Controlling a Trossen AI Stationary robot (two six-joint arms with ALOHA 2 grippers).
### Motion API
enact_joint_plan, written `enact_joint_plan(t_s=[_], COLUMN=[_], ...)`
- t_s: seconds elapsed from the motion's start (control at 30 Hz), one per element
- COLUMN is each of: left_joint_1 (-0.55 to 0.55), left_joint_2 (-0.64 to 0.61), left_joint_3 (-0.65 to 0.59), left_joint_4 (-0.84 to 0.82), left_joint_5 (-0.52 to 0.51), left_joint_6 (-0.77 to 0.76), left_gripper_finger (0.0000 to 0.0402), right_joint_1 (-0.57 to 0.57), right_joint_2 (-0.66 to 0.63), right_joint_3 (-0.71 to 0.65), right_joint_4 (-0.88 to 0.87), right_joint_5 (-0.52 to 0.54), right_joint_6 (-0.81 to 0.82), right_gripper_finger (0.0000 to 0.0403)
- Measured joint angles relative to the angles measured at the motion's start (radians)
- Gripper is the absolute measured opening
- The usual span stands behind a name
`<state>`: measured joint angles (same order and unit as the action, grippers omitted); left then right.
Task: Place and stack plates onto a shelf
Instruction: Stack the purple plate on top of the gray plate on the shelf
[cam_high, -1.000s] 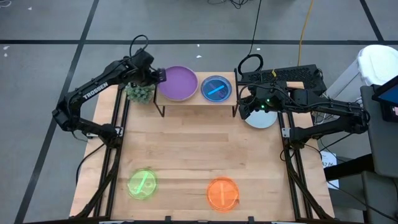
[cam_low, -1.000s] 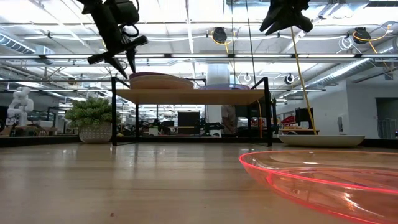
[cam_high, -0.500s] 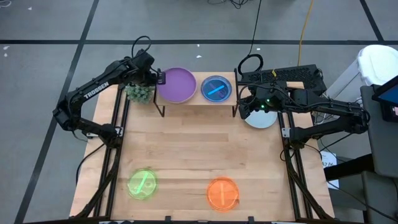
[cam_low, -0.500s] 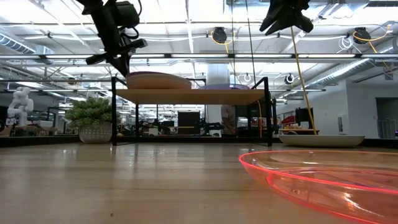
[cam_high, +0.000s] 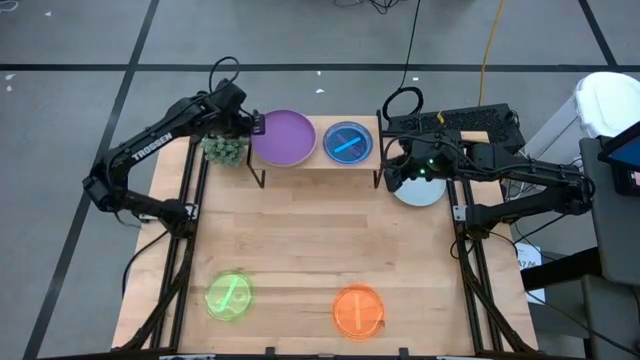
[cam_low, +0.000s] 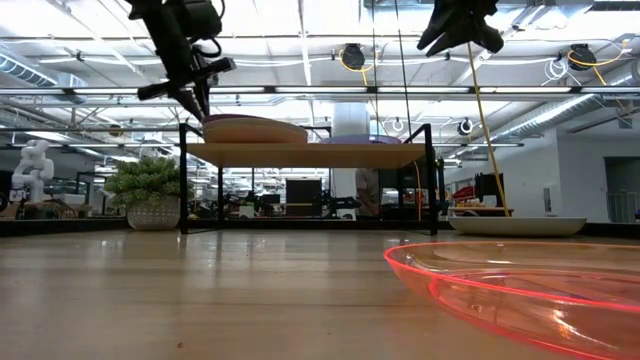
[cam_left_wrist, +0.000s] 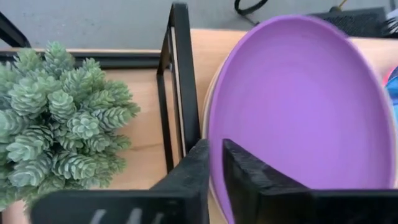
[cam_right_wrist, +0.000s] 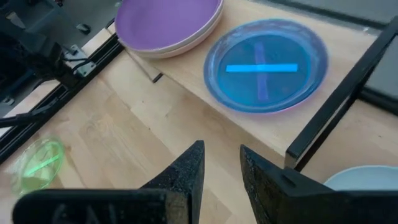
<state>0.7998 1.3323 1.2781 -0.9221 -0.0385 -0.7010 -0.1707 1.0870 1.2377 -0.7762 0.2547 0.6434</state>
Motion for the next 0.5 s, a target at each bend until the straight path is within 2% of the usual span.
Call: enact_joint_plan(t_s=[0.23,0.5], left_joint_1=[0.000,-0.067], left_joint_2=[-0.071,-0.147], left_joint_3=[0.000,0.001], left_joint_4=[0.008,0.092], left_joint_5=[-0.014,0.003], left_joint_6=[0.001,0.115], left_gripper_finger=[0.0134,0.0149], right_joint_1=[0.000,0.000], right_joint_2=[0.000,0.000], right_joint_3=[0.000,0.000], right_joint_4=[-0.052,-0.115], right_joint_5=[-0.026,-0.026], right_joint_6=[0.052,0.073], right_gripper_finger=[0.0089,0.0089])
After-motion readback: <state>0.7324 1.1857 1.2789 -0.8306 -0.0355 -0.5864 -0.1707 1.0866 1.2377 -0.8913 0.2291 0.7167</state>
